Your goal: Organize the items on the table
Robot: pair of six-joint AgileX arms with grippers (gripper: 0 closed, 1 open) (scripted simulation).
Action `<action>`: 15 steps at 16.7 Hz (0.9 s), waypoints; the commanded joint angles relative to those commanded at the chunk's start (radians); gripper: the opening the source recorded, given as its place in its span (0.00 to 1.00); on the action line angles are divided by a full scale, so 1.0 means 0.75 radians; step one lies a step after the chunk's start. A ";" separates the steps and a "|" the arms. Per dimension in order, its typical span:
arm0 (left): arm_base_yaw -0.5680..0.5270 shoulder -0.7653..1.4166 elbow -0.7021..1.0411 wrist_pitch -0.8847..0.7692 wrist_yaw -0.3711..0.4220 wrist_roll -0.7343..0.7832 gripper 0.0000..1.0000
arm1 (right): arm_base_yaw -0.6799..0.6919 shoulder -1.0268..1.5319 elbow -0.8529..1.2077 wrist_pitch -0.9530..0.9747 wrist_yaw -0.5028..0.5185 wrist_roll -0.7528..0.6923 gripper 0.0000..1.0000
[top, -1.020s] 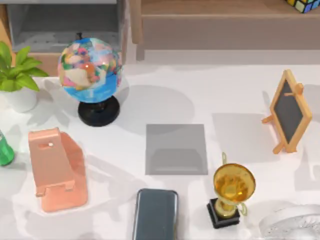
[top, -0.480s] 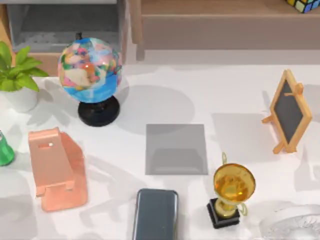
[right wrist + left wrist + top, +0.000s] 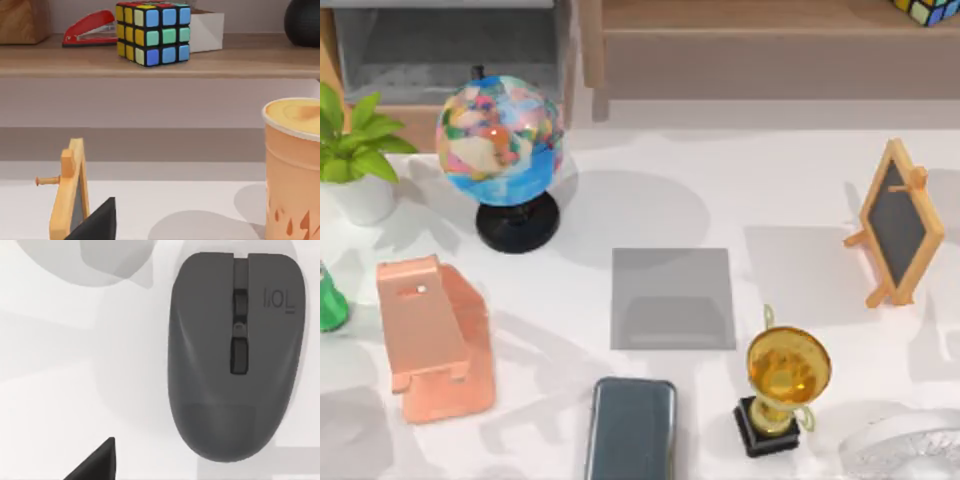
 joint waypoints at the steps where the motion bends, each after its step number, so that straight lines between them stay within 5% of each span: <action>1: 0.001 0.015 -0.020 0.030 0.000 0.000 1.00 | 0.000 0.000 0.000 0.000 0.000 0.000 1.00; 8: 0.004 0.204 -0.246 0.469 0.001 0.007 1.00 | 0.000 0.000 0.000 0.000 0.000 0.000 1.00; 14: 0.010 0.245 -0.284 0.531 0.000 0.012 1.00 | 0.000 0.000 0.000 0.000 0.000 0.000 1.00; 15: 0.010 0.245 -0.284 0.531 0.000 0.012 0.92 | 0.000 0.000 0.000 0.000 0.000 0.000 1.00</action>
